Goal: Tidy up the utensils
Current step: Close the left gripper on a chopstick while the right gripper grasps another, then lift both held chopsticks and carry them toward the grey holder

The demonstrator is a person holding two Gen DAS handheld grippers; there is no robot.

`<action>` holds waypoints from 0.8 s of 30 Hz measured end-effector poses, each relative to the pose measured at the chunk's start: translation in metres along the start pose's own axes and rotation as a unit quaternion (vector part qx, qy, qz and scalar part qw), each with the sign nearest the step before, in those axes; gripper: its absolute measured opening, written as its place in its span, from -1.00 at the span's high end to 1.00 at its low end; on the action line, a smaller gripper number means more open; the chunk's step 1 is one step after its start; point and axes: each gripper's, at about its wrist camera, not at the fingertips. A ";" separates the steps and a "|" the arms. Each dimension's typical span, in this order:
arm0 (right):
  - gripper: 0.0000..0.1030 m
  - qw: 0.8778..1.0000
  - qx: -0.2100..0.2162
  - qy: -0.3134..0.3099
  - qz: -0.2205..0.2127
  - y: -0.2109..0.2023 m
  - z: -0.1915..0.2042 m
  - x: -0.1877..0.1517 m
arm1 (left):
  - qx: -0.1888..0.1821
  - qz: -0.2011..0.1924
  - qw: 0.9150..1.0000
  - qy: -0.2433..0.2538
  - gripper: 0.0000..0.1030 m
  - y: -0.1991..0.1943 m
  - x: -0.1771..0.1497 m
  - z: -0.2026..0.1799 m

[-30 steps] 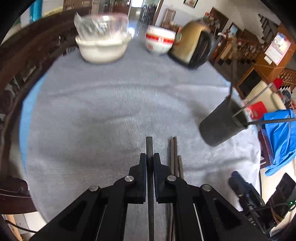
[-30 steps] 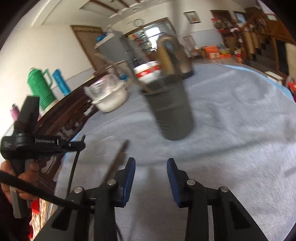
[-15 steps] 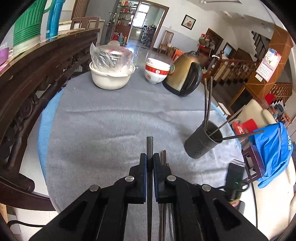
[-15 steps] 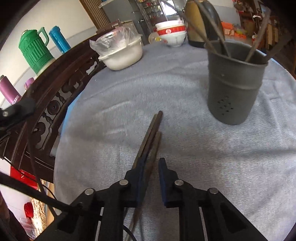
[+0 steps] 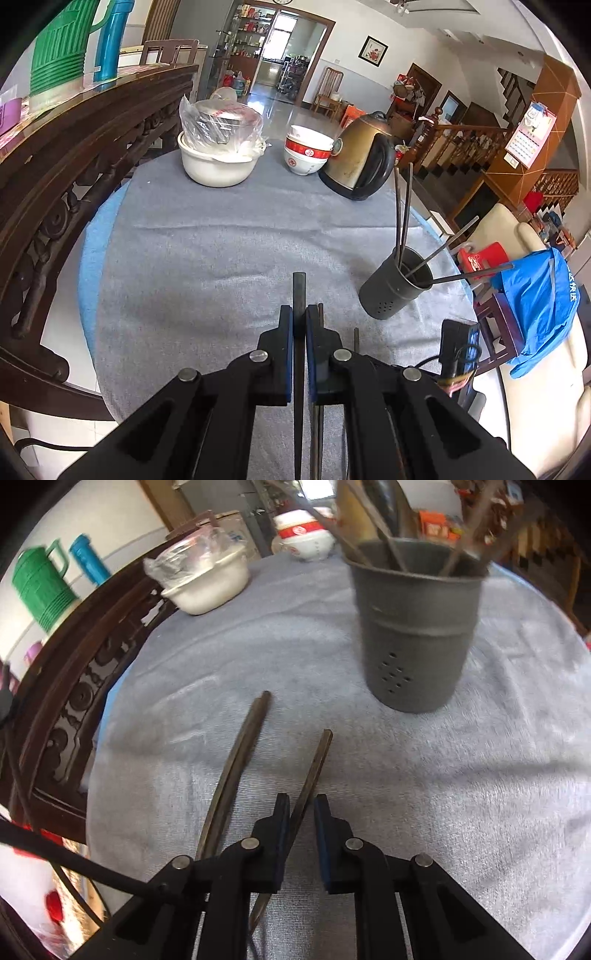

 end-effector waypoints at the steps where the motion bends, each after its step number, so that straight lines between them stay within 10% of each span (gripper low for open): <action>1: 0.68 1.000 0.005 0.009 0.009 0.002 -0.002 0.002 | -0.001 0.001 1.000 0.000 0.87 0.000 0.000 -0.001; 12: 0.67 0.994 0.003 0.049 0.098 0.019 0.001 0.019 | 0.000 0.003 1.000 0.007 0.87 -0.004 -0.002 -0.009; 24: 0.82 0.998 0.029 0.035 0.036 0.001 0.004 0.015 | 0.004 0.001 1.000 0.007 0.87 -0.009 -0.003 -0.011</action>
Point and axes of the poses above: each gripper's, at about its wrist camera, not at the fingertips, and y roughly the way its jaws point, z to its left, x to its top, and after that the axes turned 14 degrees about -x, right-handed
